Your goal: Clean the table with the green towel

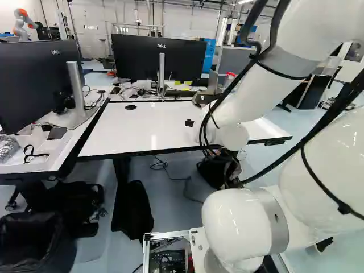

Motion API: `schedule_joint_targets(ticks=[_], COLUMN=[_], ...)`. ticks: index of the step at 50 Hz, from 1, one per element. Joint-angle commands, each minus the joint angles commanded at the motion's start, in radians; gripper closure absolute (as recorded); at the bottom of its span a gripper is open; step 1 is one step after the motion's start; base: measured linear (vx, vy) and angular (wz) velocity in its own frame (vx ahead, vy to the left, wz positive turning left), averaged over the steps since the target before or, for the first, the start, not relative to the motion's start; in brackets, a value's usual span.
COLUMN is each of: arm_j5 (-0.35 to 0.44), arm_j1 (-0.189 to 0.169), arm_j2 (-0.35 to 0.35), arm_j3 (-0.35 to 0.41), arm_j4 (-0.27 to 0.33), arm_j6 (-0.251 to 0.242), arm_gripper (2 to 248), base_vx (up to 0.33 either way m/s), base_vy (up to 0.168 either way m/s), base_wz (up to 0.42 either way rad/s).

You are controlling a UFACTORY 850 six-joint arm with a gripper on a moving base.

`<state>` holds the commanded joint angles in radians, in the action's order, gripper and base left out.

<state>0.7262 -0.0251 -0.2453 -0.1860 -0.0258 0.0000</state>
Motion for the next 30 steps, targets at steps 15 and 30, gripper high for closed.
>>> schedule_joint_targets(ticks=[15, 30], arm_j5=[0.073, 0.121], arm_j1=[0.013, 0.021], arm_j2=[-0.017, -0.028], arm_j3=[0.049, 0.082], arm_j4=[0.013, 0.021], arm_j6=[0.0, 0.0], arm_gripper=[3, 3], base_vx=[0.0, 0.0], base_vy=[0.0, 0.0], base_wz=[0.0, 0.0])
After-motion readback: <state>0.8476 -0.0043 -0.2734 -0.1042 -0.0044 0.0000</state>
